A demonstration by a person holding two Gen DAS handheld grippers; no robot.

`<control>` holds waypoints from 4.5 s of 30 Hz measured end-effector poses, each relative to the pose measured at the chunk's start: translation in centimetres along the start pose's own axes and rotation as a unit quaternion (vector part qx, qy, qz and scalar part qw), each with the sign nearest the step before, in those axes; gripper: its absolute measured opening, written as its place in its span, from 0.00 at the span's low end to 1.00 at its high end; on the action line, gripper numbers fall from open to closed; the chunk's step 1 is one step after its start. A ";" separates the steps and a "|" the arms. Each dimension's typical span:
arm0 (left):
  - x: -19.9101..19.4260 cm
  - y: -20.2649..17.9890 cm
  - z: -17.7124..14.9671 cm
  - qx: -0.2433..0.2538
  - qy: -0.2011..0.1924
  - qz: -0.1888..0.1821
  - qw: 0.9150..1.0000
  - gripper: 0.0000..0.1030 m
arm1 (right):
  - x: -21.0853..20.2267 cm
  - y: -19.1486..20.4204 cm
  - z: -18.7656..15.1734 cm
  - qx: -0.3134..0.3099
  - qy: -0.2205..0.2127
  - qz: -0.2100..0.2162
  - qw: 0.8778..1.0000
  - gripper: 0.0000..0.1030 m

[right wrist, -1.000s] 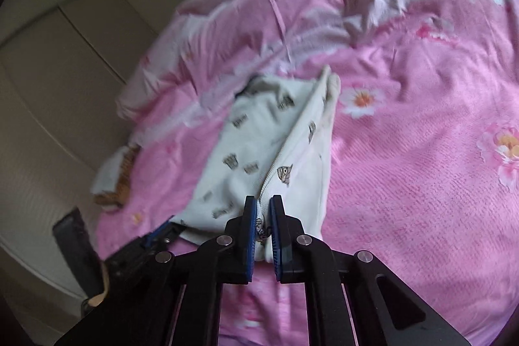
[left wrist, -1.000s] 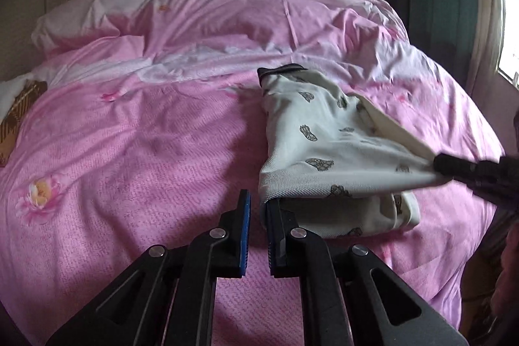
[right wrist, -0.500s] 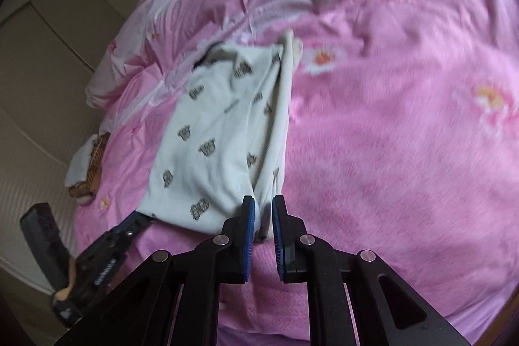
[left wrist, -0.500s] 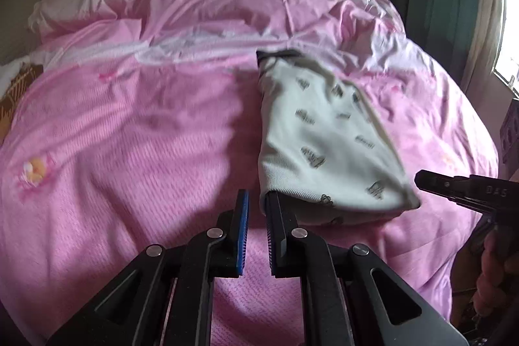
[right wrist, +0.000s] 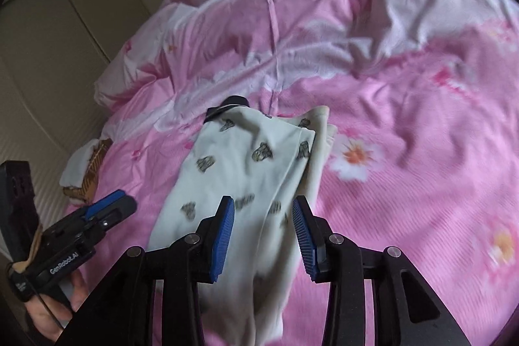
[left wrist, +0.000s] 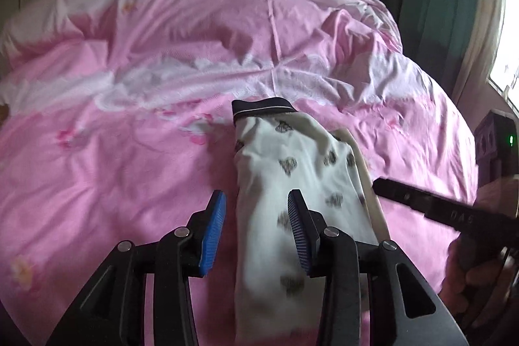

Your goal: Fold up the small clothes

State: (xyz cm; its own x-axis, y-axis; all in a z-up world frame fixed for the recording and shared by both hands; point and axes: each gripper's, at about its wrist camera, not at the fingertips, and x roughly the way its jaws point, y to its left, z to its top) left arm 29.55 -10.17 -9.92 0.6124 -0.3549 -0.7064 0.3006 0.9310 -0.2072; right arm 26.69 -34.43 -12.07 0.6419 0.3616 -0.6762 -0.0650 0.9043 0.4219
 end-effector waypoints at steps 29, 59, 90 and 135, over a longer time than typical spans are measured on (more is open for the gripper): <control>11.9 1.0 8.5 0.017 0.056 -0.011 0.998 0.39 | 4.4 -4.2 4.0 0.051 0.003 0.019 0.999 0.06; 2.0 0.2 -3.1 0.038 0.068 -0.003 0.997 0.38 | 0.1 -2.7 -4.8 0.077 0.054 0.059 0.994 0.15; 1.1 0.6 -5.1 0.020 0.071 0.006 0.997 0.43 | -2.1 -1.1 -5.7 0.033 0.028 0.026 0.999 0.23; 3.1 -0.1 -9.8 -0.197 0.052 -0.040 0.978 0.10 | 11.6 -7.4 4.6 0.062 0.110 0.190 0.974 0.17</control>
State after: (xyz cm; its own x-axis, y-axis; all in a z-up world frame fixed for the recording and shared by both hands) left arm 24.21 -10.52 -18.70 0.5143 -0.4365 -0.7382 0.0263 0.8684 -0.4952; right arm 38.17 -37.98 -20.24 0.4086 0.7168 -0.5650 -0.1643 0.6667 0.7270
